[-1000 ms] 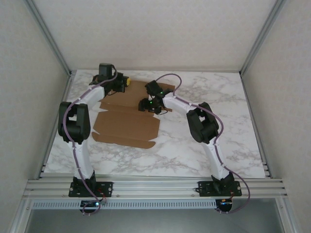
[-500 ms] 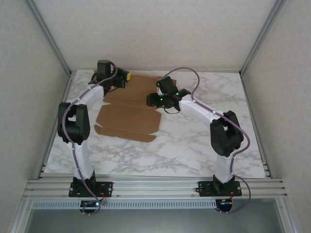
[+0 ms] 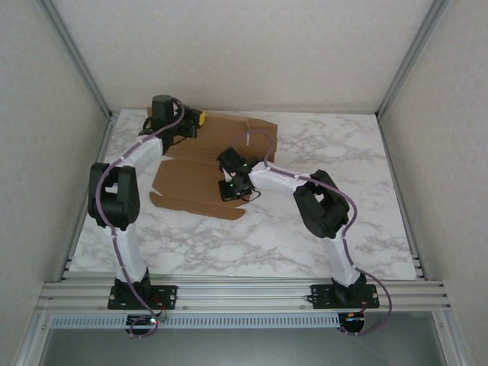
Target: Fold the paper box
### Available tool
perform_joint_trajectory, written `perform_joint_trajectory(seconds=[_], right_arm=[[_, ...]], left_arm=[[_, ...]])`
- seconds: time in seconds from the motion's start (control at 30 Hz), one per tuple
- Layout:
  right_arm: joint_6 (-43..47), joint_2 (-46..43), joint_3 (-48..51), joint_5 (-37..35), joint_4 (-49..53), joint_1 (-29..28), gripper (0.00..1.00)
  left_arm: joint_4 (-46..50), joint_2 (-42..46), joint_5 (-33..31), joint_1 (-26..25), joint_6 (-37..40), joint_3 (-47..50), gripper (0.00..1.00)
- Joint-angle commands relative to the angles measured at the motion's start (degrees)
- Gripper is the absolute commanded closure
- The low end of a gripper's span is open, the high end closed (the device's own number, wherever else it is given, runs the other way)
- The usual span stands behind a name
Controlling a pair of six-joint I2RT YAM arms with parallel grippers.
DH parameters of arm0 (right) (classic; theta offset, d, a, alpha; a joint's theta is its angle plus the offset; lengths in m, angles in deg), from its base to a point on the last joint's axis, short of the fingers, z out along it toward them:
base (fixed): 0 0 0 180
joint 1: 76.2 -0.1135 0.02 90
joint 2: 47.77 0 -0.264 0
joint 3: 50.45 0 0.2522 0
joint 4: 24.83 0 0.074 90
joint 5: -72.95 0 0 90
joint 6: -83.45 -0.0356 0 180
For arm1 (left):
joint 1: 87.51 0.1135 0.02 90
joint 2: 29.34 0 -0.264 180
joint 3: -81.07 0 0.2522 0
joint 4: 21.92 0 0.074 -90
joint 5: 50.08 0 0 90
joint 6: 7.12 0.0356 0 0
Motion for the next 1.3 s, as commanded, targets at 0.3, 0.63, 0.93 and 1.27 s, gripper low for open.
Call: perform_joint_trajectory(seconds=[0.3, 0.63, 0.93, 1.27], right_arm=[[3.6, 4.4, -4.0, -9.7, 7.8, 5.2, 1.0], [7.0, 3.5, -2.5, -13.8, 2.0, 7.2, 1.0], [8.0, 1.8, 0.6, -13.4, -4.6, 7.5, 1.0], [8.3, -4.5, 4.8, -8.4, -8.5, 8.3, 1.0]], left_arm=[[-1.5, 7.8, -4.6, -1.3, 6.5, 5.5, 1.0], [-12.6, 13.6, -10.4, -3.7, 5.4, 20.4, 1.0], [-17.1, 15.3, -13.5, -6.0, 5.4, 27.1, 1.0], [-18.5, 14.1, -15.2, -6.1, 3.6, 31.2, 1.0]])
